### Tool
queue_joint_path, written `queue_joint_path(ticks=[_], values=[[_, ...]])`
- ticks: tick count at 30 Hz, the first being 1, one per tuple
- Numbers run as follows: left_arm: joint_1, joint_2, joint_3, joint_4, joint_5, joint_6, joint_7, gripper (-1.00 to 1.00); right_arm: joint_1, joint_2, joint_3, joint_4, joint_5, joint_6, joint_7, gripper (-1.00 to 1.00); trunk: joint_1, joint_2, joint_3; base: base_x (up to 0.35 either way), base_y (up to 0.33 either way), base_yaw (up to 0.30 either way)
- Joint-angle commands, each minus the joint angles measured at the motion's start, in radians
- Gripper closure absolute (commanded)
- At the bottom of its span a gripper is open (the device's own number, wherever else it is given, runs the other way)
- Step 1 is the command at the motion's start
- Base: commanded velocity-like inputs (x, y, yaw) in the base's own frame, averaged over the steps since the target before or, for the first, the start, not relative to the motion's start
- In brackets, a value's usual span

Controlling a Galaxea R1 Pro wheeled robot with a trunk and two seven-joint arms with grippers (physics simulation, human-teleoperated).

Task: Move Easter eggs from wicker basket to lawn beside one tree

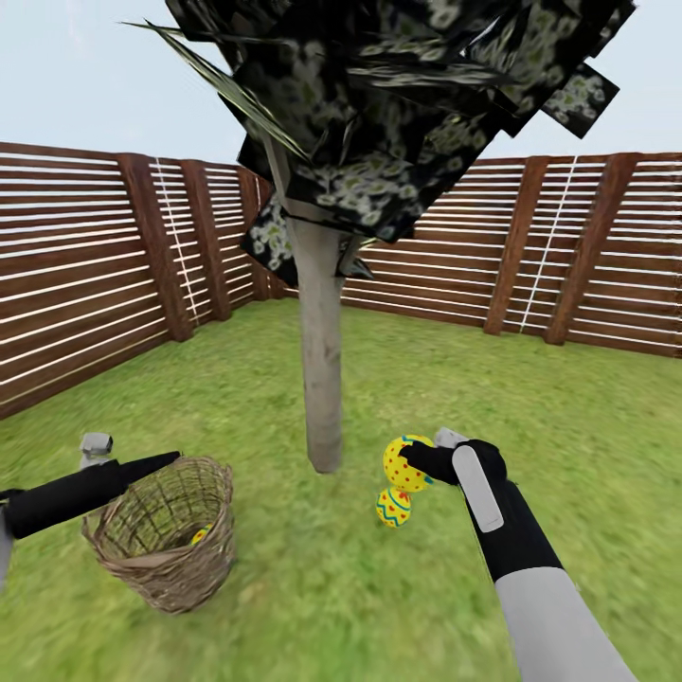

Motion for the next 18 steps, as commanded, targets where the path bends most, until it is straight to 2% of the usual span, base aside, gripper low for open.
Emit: queue_joint_path(ticks=[1,10,18], values=[[0.000,0.000,0.000,-0.001,0.001,0.010,-0.003,-1.00,-0.001,0.000,0.000,-0.001,-0.010,0.001,-0.009,1.00,0.000,0.000,0.000,0.000,-0.308,-0.177],[0.000,0.000,-0.001,-0.001,0.000,0.010,-0.001,-1.00,-0.001,0.000,-0.001,0.001,-0.011,-0.016,-0.009,1.00,0.000,0.000,0.009,0.000,-0.308,-0.150],[0.000,0.000,-0.001,-0.001,0.000,0.010,0.000,-1.00,-0.001,0.000,0.000,0.011,-0.011,-0.021,-0.009,1.00,0.000,0.000,0.010,0.000,-0.308,-0.018]])
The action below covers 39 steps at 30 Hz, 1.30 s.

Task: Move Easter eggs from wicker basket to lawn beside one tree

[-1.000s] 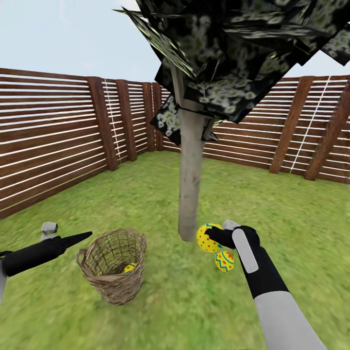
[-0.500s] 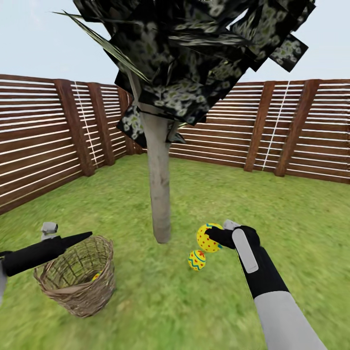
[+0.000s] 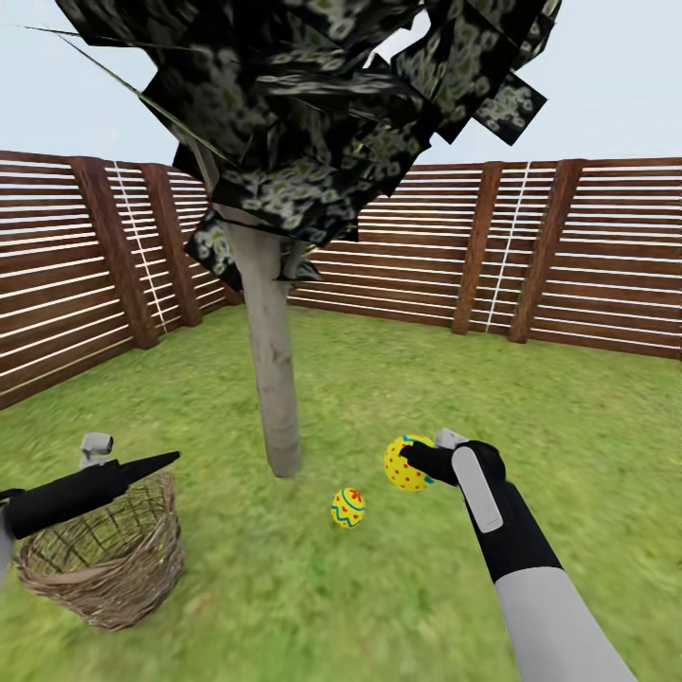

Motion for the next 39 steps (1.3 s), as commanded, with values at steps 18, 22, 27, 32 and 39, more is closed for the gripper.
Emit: queue_joint_path(ticks=[18,22,27,32,39], values=[[-0.001,0.000,0.000,-0.001,-0.001,0.010,-0.003,-1.00,-0.001,0.000,0.002,0.024,-0.010,-0.010,-0.008,1.00,0.000,0.000,0.003,0.000,-0.330,0.154],[-0.001,0.000,0.000,-0.001,-0.002,0.010,-0.002,-1.00,-0.001,0.001,0.002,0.024,-0.010,-0.010,-0.009,1.00,0.000,0.000,0.004,0.000,-0.344,0.234],[-0.001,-0.001,0.000,0.000,-0.003,0.010,-0.002,-1.00,-0.001,0.001,0.020,0.032,-0.010,-0.011,-0.009,1.00,0.000,0.000,0.004,0.000,-0.344,0.031],[-0.001,-0.001,0.001,0.000,-0.003,0.010,-0.002,-1.00,-0.001,0.001,0.029,0.033,-0.009,-0.011,-0.009,1.00,0.000,0.000,0.004,0.014,-0.312,0.001],[0.001,-0.001,0.002,0.001,-0.004,0.010,-0.002,-1.00,-0.001,0.001,0.030,0.033,-0.009,-0.011,-0.009,1.00,0.000,0.000,0.004,0.062,-0.041,0.000]])
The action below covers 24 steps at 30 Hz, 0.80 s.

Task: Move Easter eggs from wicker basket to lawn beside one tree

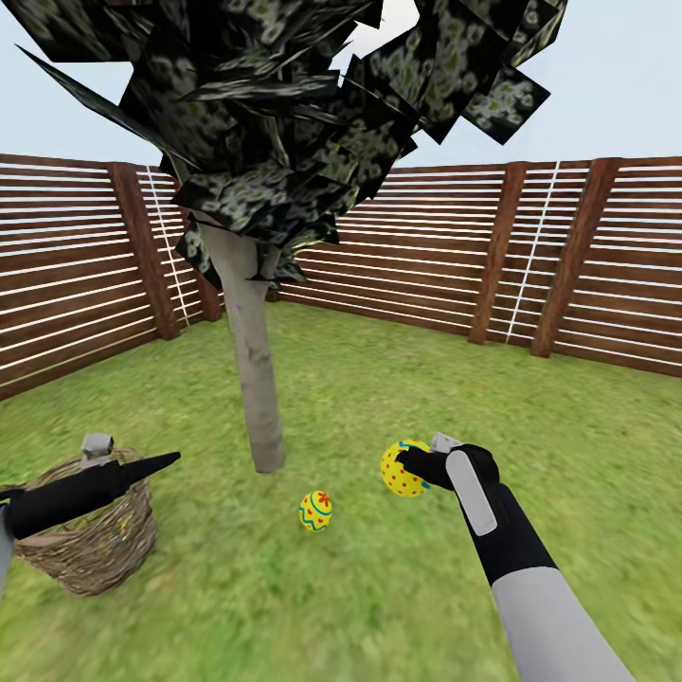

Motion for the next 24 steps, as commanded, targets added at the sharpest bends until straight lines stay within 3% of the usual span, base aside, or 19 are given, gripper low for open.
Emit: queue_joint_path(ticks=[1,11,14,18,22,24], values=[[0.000,0.000,0.000,0.000,0.001,0.010,-0.002,-1.00,-0.001,0.000,0.001,-0.001,-0.011,0.001,-0.011,1.00,0.000,0.000,-0.001,0.002,0.000,0.000],[0.000,-0.004,-0.002,0.000,0.003,0.013,0.116,-1.00,-0.001,0.001,0.005,0.000,-0.011,0.001,-0.010,1.00,0.011,-0.021,-0.010,0.000,0.000,0.000],[0.000,-0.007,-0.006,0.000,0.002,0.013,0.137,-1.00,-0.001,0.001,0.046,0.000,-0.010,0.000,-0.011,1.00,0.023,-0.042,-0.020,0.000,0.000,0.000],[0.000,-0.010,-0.010,0.000,0.004,0.014,0.218,-1.00,-0.001,0.001,0.125,-0.002,-0.009,-0.002,-0.016,1.00,0.038,-0.070,-0.032,0.000,0.000,0.000],[0.000,-0.023,-0.010,0.000,0.006,0.018,0.264,-1.00,0.000,-0.001,0.137,-0.009,-0.020,-0.004,-0.018,1.00,0.054,-0.098,-0.045,0.000,0.000,0.000],[0.000,-0.052,-0.011,0.016,0.000,0.017,0.281,-1.00,0.001,-0.001,0.139,-0.011,-0.020,-0.005,-0.017,1.00,0.061,-0.112,-0.051,0.000,0.000,0.000]])
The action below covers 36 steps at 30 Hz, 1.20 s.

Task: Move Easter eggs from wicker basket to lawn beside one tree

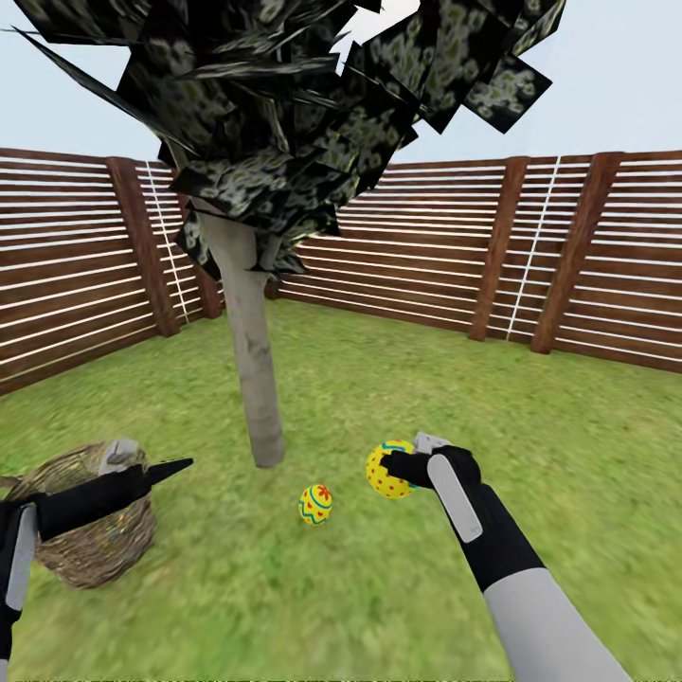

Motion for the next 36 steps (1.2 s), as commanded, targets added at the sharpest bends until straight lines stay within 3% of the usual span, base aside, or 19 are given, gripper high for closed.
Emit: queue_joint_path(ticks=[1,3,5,16,19,23,29,32,36], values=[[-0.001,-0.021,0.000,-0.002,-0.004,0.011,0.020,-1.00,0.000,-0.002,0.000,-0.001,-0.011,0.001,-0.010,1.00,0.004,-0.008,-0.004,0.000,0.000,0.000],[-0.001,-0.045,-0.002,-0.005,-0.024,0.012,0.047,-1.00,0.000,-0.008,-0.003,-0.003,-0.013,0.001,-0.008,1.00,0.011,-0.022,-0.010,0.000,0.000,0.000],[-0.001,-0.053,-0.002,-0.005,-0.032,0.010,0.065,-1.00,0.001,-0.004,-0.005,0.001,-0.008,0.001,-0.009,1.00,0.019,-0.036,-0.017,0.000,0.000,0.000],[-0.002,-0.056,-0.002,-0.006,-0.034,0.009,0.078,-1.00,0.001,-0.003,-0.005,0.002,-0.001,-0.018,-0.009,1.00,0.061,-0.113,-0.051,0.000,0.000,0.000],[-0.003,-0.061,-0.048,-0.006,-0.034,0.008,0.155,-1.00,0.001,-0.012,-0.007,0.008,-0.006,-0.031,-0.005,1.00,0.073,-0.134,-0.061,0.000,0.000,0.000],[-0.001,-0.105,-0.116,-0.002,-0.034,0.009,0.210,-1.00,0.001,-0.016,-0.008,0.016,-0.005,-0.033,-0.003,1.00,0.088,-0.162,-0.073,0.000,0.000,0.000],[0.000,-0.106,-0.115,0.046,-0.032,0.012,0.212,-1.00,0.001,-0.015,-0.007,0.040,-0.002,-0.036,-0.003,1.00,0.111,-0.204,-0.092,0.000,0.000,0.000],[-0.001,-0.104,-0.113,0.042,-0.024,0.015,0.203,-1.00,0.001,-0.006,-0.002,0.056,-0.004,-0.089,-0.004,1.00,0.111,-0.204,-0.092,0.000,0.000,0.000],[-0.001,-0.100,-0.096,0.042,-0.019,0.016,0.196,-1.00,0.001,-0.003,-0.001,0.060,-0.008,-0.097,-0.003,1.00,0.111,-0.204,-0.092,0.000,0.000,0.000]])
